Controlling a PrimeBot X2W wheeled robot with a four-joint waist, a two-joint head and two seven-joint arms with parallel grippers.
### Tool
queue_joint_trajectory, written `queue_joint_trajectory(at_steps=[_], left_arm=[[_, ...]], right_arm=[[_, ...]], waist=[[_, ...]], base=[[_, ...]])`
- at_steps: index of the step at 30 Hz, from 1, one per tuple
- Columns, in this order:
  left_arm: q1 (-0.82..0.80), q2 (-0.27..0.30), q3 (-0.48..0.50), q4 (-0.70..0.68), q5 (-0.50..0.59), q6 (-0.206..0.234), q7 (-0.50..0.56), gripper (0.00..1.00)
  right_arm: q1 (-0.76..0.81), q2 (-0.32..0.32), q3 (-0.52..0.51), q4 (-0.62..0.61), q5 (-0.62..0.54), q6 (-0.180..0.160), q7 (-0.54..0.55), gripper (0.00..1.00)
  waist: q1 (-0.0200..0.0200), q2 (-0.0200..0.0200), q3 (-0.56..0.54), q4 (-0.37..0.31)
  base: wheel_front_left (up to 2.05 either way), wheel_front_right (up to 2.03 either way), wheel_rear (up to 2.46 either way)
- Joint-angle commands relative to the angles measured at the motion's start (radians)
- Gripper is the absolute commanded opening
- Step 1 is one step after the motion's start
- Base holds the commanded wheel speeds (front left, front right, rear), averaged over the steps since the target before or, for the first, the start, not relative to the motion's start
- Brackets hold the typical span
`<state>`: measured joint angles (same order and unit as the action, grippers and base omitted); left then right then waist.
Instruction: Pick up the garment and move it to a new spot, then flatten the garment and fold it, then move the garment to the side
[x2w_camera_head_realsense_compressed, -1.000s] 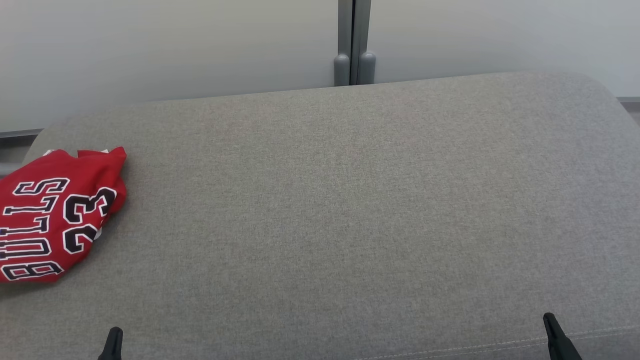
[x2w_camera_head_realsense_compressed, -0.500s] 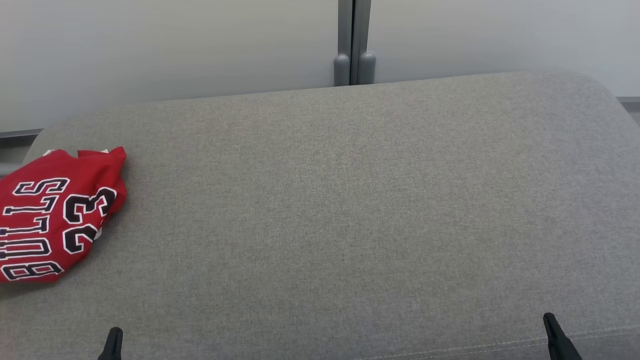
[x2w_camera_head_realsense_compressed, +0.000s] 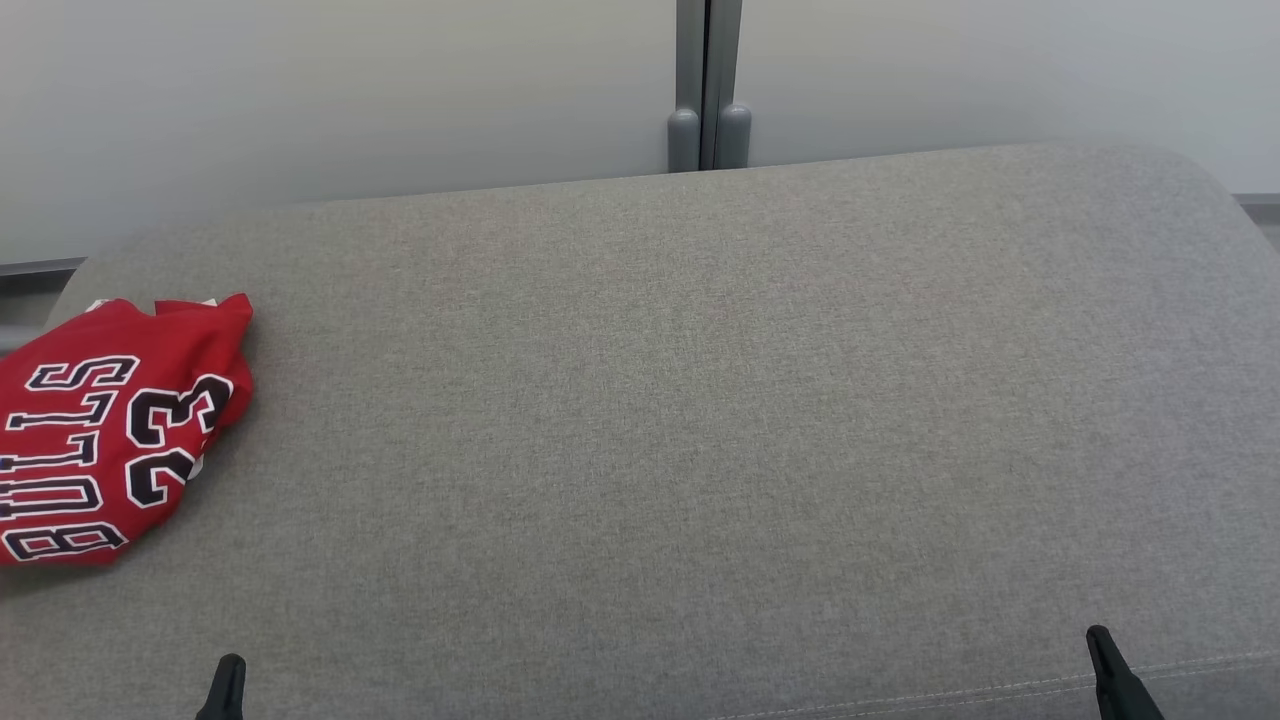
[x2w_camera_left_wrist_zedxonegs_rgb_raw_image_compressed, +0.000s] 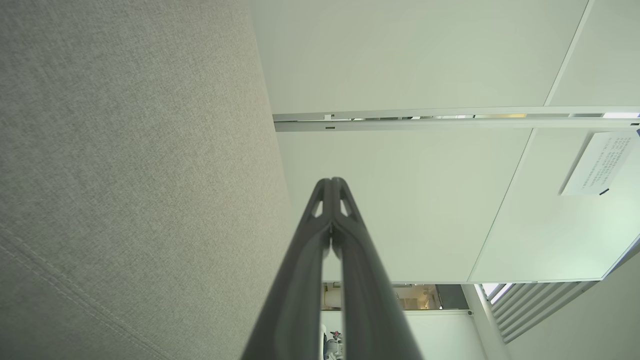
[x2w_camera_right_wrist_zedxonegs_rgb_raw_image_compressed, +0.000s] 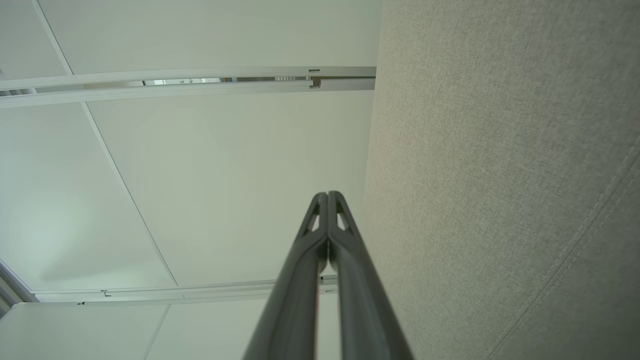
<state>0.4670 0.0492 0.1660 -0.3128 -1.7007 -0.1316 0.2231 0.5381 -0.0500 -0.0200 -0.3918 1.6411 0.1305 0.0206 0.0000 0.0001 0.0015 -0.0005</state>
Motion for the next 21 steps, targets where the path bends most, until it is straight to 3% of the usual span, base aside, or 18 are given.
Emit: queue_joint_trajectory(at_steps=[1, 21], left_arm=[[0.009, -0.001, 0.003, -0.002, -0.007, -0.003, -0.001, 0.00], [0.009, -0.001, 0.003, -0.002, -0.007, -0.003, -0.001, 0.00]], right_arm=[[0.009, 0.000, 0.000, -0.004, 0.002, 0.000, 0.000, 0.00], [0.009, 0.000, 0.000, -0.004, 0.002, 0.000, 0.000, 0.00]], waist=[[0.0000, -0.0001, 0.000, 0.000], [0.0000, -0.0001, 0.000, 0.000]], base=[[0.00, 0.00, 0.00], [0.00, 0.00, 0.00]])
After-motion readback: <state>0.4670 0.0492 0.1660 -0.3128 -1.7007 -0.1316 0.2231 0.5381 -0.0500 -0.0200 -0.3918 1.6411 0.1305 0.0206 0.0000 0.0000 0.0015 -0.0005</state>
